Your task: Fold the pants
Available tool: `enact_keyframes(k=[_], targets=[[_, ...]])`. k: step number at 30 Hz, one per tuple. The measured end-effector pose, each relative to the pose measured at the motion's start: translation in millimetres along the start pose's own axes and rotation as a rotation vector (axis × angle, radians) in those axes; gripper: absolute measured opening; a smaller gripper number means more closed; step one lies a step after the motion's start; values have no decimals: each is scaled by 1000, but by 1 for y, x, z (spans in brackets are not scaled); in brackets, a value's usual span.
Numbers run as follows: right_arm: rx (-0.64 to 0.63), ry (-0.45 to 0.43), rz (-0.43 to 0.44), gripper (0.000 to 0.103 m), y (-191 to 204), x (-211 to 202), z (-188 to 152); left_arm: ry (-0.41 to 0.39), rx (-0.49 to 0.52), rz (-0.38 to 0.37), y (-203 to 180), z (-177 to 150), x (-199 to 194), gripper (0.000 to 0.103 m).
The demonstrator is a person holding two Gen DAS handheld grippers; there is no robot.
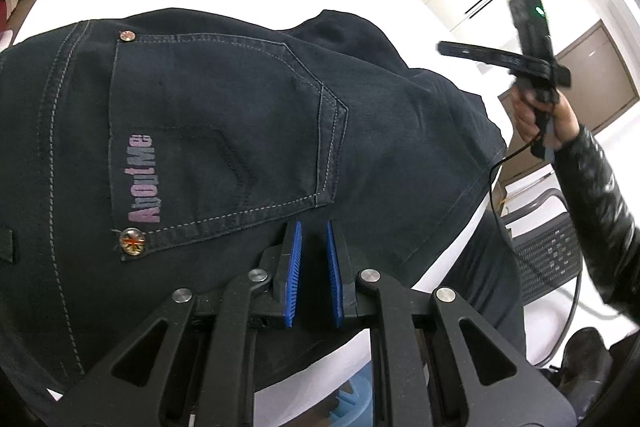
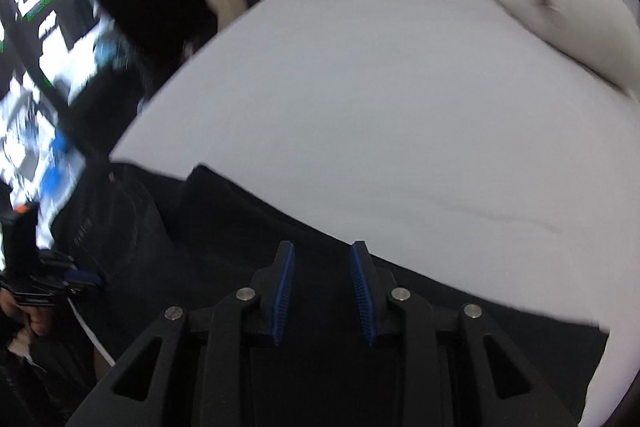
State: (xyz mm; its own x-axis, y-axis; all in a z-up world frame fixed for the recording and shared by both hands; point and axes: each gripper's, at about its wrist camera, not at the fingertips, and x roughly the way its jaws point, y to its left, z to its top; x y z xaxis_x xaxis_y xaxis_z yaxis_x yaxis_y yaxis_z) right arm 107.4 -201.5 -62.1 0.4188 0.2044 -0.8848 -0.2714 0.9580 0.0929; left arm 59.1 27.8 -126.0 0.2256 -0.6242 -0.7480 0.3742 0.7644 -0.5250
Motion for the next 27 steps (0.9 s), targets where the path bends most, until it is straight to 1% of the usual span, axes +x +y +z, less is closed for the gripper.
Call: enact_keyframes(k=[2, 3, 5, 7, 9, 10, 11, 12, 13, 14, 15, 16, 18, 19, 20, 21, 23, 25, 26, 27], targets=[[-96, 50, -17, 32, 19, 20, 14, -16, -14, -8, 5, 1, -1, 12], [-138, 69, -28, 32, 33, 23, 1, -21, -24, -16, 8, 2, -2, 12], [-215, 116, -44, 32, 45, 43, 2, -31, -36, -25, 13, 2, -4, 12], [-230, 144, -29, 32, 55, 59, 5, -38, -43, -31, 17, 3, -6, 12], [-210, 154, -31, 29, 55, 79, 10, -48, -53, -35, 20, 4, -7, 12], [-186, 149, -40, 24, 53, 90, 15, -51, -56, -38, 22, 4, -9, 12], [-162, 125, -63, 22, 50, 98, 19, -53, -59, -42, 23, 4, -9, 12], [-145, 97, -96, 21, 47, 103, 23, -54, -61, -42, 24, 5, -9, 12], [-106, 58, -170, 20, 40, 107, 29, -55, -62, -41, 24, 5, -9, 12], [-67, 42, -229, 21, 34, 109, 30, -57, -61, -38, 24, 6, -9, 12], [-11, 21, -275, 21, 26, 106, 34, -57, -61, -38, 24, 6, -10, 12], [65, -5, -293, 21, 15, 97, 36, -59, -63, -38, 24, 6, -11, 12], [203, -90, -217, 21, -4, 65, 30, -66, -64, -35, 23, 5, -12, 12], [269, -143, -160, 21, -14, 42, 22, -68, -65, -34, 23, 5, -13, 12], [316, -177, -115, 24, -24, 24, 13, -71, -65, -32, 25, 4, -15, 12], [370, -210, -55, 24, -29, 8, 3, -75, -63, -26, 24, 3, -16, 12], [441, -223, 79, 25, -35, -14, -18, -79, -58, -13, 22, 0, -17, 12], [424, -219, 158, 26, -16, -15, -23, -81, -54, -3, 20, -4, -17, 12], [413, -205, 206, 26, -9, -13, -26, -81, -56, -1, 19, -4, -18, 12], [395, -173, 269, 26, 5, -4, -27, -80, -61, 3, 18, -5, -19, 12]])
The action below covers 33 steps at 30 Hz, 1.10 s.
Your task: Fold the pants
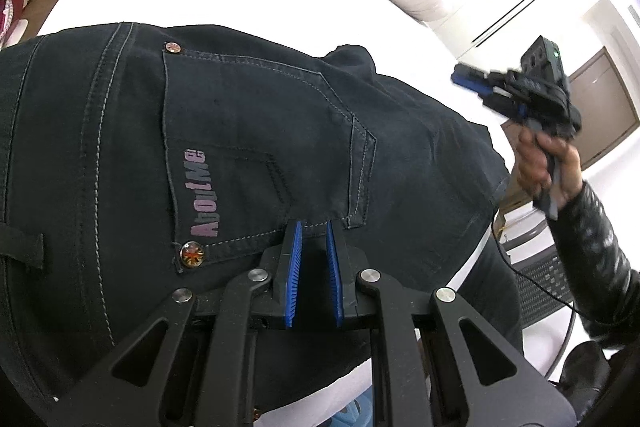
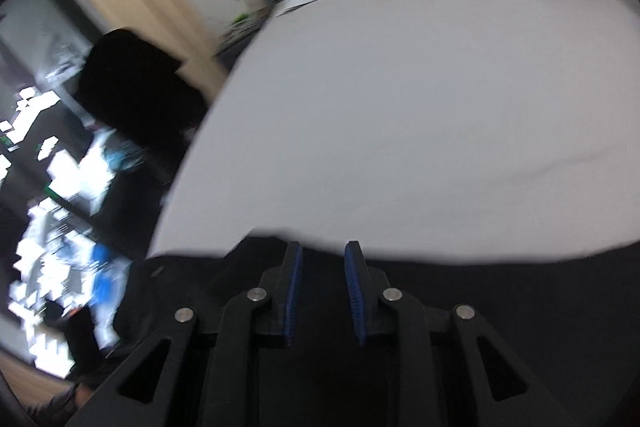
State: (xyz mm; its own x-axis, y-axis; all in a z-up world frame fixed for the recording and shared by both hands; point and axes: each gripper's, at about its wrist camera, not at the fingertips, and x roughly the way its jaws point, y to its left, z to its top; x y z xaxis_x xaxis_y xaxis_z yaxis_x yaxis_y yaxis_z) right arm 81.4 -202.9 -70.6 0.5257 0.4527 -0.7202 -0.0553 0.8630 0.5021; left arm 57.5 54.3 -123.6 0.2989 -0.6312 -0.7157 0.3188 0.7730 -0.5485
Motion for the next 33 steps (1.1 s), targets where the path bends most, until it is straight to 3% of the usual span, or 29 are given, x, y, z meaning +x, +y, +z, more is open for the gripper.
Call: enact_keyframes(k=[3, 6, 7, 8, 9, 11, 13, 14, 15, 17, 19, 21, 23, 25, 28, 29, 31, 33], targets=[[-40, 104, 77, 26, 26, 55, -16, 9, 3, 23, -5, -1, -1, 12], [-5, 185, 84, 24, 34, 118, -11, 13, -2, 39, -5, -7, -5, 12], [-15, 192, 56, 19, 35, 133, -6, 12, -11, 38, -3, -9, -7, 12], [-21, 176, 22, 7, 36, 143, 1, 11, -19, 34, -2, -10, -8, 12], [0, 165, 20, 1, 30, 144, 6, 9, -27, 29, 0, -12, -10, 12], [95, 150, 62, 0, 18, 148, 19, 3, -34, 24, 2, -15, -14, 12], [105, 62, -75, 0, 14, 130, 29, -3, -41, 19, 4, -15, -14, 12], [125, 19, -132, 8, 11, 119, 30, -7, -44, 16, 4, -15, -14, 12], [158, -1, -130, 10, 12, 117, 26, -11, -47, 14, 5, -16, -14, 12], [208, -18, -15, 10, 21, 107, 23, -15, -47, 15, 7, -16, -13, 12], [147, -1, 60, 12, 43, 109, 18, -17, -50, 17, 9, -15, -13, 12], [107, 61, 113, 18, 60, 119, 7, -14, -45, 23, 9, -16, -14, 12], [137, 119, 104, 21, 58, 129, -9, -13, -42, 27, 6, -18, -12, 12], [199, 123, 103, 19, 38, 120, -26, -10, -38, 29, 3, -19, -12, 12], [333, 46, 102, 0, -16, 68, -62, -3, -25, 33, 0, -18, -11, 12], [375, 12, 86, 0, -32, 46, -73, 0, -20, 35, -1, -17, -12, 12], [467, -74, -7, 0, -72, -16, -96, 3, -8, 41, -5, -16, -12, 12], [520, -132, -114, 1, -87, -57, -118, 4, -4, 45, -6, -16, -14, 12]])
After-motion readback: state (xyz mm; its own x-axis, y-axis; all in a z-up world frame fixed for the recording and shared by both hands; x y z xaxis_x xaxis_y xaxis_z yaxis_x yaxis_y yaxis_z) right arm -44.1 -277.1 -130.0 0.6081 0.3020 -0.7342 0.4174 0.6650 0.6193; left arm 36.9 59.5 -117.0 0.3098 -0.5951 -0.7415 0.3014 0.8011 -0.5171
